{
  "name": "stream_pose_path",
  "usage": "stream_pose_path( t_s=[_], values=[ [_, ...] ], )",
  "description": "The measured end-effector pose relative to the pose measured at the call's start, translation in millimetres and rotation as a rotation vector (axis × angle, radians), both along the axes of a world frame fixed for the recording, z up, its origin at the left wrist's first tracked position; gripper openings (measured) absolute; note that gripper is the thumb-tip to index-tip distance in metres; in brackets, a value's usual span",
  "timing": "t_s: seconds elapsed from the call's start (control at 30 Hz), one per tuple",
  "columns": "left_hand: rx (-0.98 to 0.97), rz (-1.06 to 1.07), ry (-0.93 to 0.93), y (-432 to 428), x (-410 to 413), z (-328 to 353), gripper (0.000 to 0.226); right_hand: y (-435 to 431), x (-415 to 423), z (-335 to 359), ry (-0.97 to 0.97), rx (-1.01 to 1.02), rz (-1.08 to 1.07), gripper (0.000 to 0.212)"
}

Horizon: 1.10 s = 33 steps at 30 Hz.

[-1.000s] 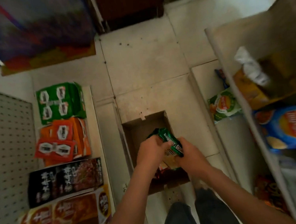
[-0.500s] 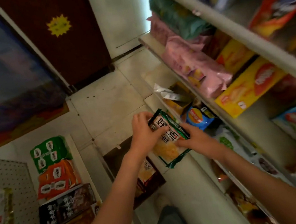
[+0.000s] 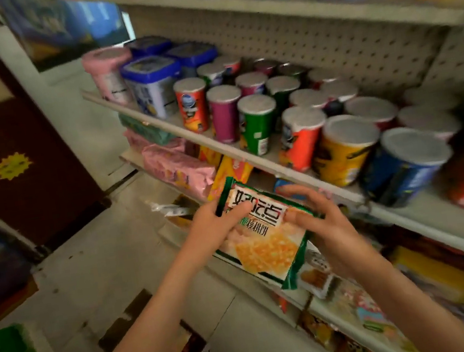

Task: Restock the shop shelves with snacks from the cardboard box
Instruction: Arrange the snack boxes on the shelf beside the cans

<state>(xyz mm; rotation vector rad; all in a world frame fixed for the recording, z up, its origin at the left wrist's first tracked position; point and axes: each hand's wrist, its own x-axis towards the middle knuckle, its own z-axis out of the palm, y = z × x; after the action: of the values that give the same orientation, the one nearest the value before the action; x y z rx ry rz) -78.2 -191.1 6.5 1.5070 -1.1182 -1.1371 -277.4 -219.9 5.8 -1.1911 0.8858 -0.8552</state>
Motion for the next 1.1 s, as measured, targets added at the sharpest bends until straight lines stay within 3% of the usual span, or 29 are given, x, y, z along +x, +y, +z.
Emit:
stream_pose_path(
  t_s=[0.1, 0.23, 0.33, 0.5, 0.67, 0.9, 1.03, 1.1],
  values=[
    [-0.062, -0.023, 0.115, -4, -45, 27, 0.006, 13, -33, 23, -0.2, 0.042, -0.16, 0.058],
    [-0.121, -0.091, 0.155, -23, -97, 58, 0.004, 24, -68, 51, -0.199, 0.028, -0.326, 0.034],
    [-0.15, -0.214, 0.146, -37, -131, 73, 0.005, 30, -98, 71, -0.171, -0.026, -0.45, 0.035],
    [-0.22, -0.438, 0.161, -48, -181, 95, 0.018, 36, -149, 92, -0.167, -0.115, -0.653, 0.019],
    [-0.251, -0.681, 0.129, -52, -237, 101, 0.019, 51, -215, 96, -0.214, -0.144, -0.757, 0.037],
    [-0.27, -0.684, 0.034, -46, -334, 91, 0.018, 65, -324, 90, -0.089, -0.24, -0.883, 0.075],
    [-0.283, -0.676, 0.009, -39, -391, 84, 0.022, 64, -396, 97, 0.167, -0.259, -0.861, 0.032],
    [-0.282, -0.637, 0.011, -37, -419, 81, 0.026, 62, -427, 105, 0.362, -0.264, -0.778, 0.029]
  ],
)
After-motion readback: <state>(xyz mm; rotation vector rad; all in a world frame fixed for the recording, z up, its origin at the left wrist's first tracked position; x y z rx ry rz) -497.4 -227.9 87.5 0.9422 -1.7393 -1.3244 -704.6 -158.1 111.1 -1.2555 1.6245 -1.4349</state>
